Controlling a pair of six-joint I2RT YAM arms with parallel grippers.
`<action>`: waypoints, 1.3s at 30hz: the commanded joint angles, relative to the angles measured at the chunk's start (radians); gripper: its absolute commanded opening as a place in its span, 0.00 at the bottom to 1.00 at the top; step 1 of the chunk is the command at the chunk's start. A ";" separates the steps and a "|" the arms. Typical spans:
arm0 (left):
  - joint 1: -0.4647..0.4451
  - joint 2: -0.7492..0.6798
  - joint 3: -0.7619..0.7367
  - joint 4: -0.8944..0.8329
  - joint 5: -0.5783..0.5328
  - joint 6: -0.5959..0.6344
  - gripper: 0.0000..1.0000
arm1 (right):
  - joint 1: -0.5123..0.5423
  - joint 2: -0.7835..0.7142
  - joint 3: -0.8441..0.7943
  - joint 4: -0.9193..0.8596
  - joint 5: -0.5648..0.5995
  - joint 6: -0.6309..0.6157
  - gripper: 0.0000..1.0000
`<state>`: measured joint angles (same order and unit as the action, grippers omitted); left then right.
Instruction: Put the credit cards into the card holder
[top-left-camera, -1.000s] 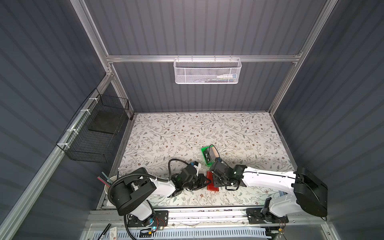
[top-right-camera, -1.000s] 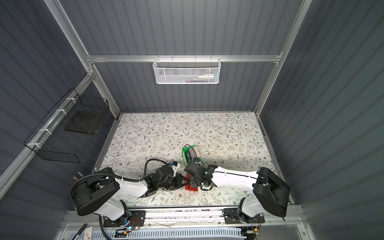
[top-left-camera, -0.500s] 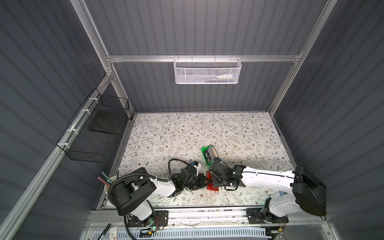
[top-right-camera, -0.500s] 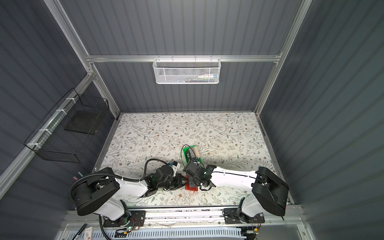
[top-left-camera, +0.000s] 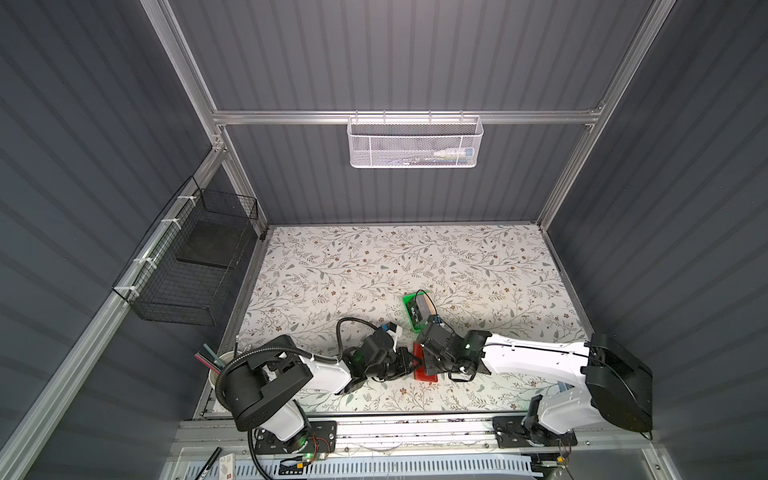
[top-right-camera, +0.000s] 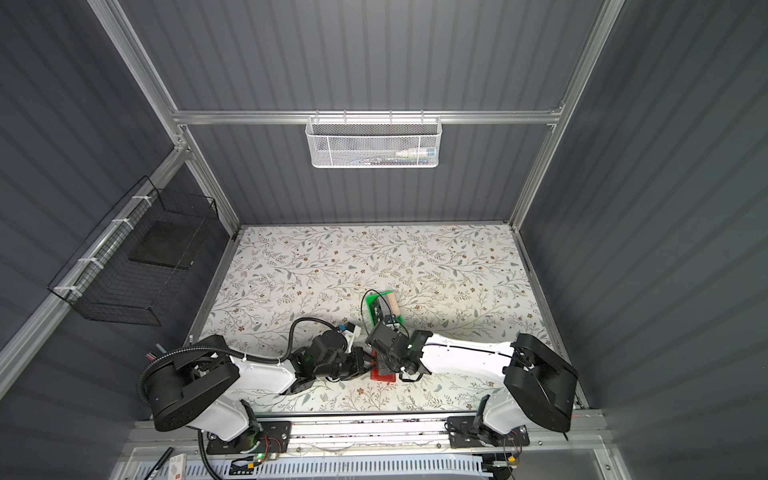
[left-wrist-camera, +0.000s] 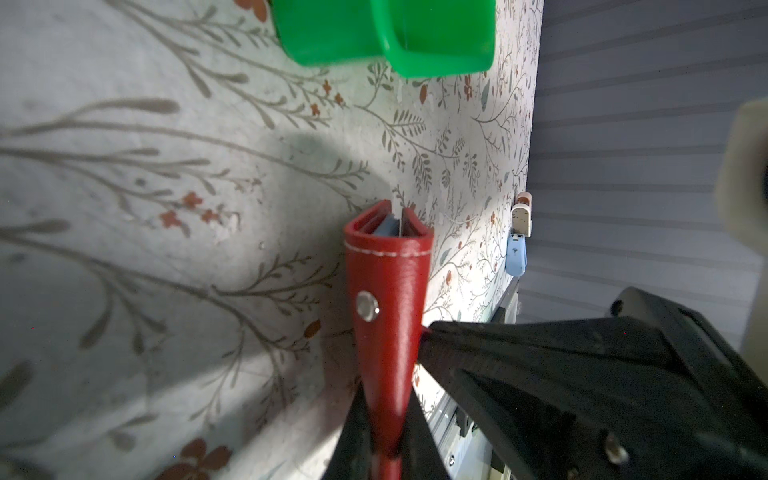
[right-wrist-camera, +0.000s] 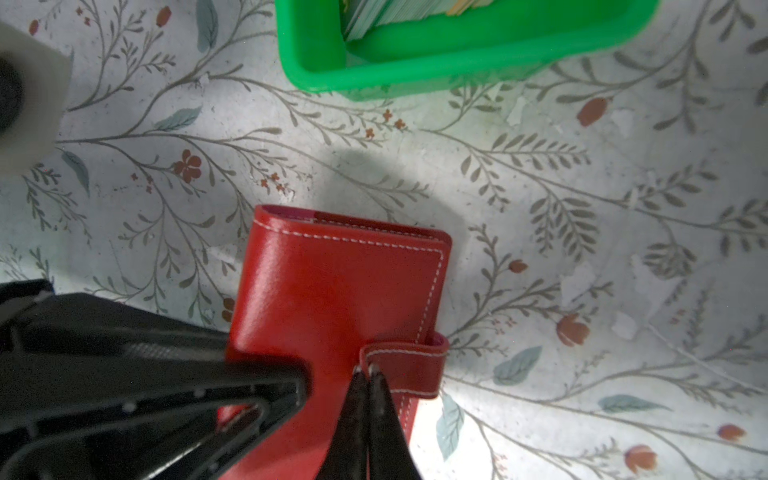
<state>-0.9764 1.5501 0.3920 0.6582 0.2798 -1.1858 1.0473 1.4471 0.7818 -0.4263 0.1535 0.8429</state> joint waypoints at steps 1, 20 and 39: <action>-0.005 -0.008 0.001 -0.011 -0.005 0.024 0.13 | -0.007 0.009 -0.004 -0.101 0.088 0.012 0.05; -0.006 -0.007 0.002 -0.013 -0.008 0.023 0.13 | -0.007 0.012 -0.004 -0.125 0.110 0.020 0.04; -0.007 -0.016 0.004 -0.032 -0.010 0.025 0.13 | -0.008 0.006 -0.010 -0.123 0.114 0.025 0.04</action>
<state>-0.9768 1.5501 0.3920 0.6506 0.2729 -1.1854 1.0409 1.4475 0.7818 -0.5083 0.2371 0.8597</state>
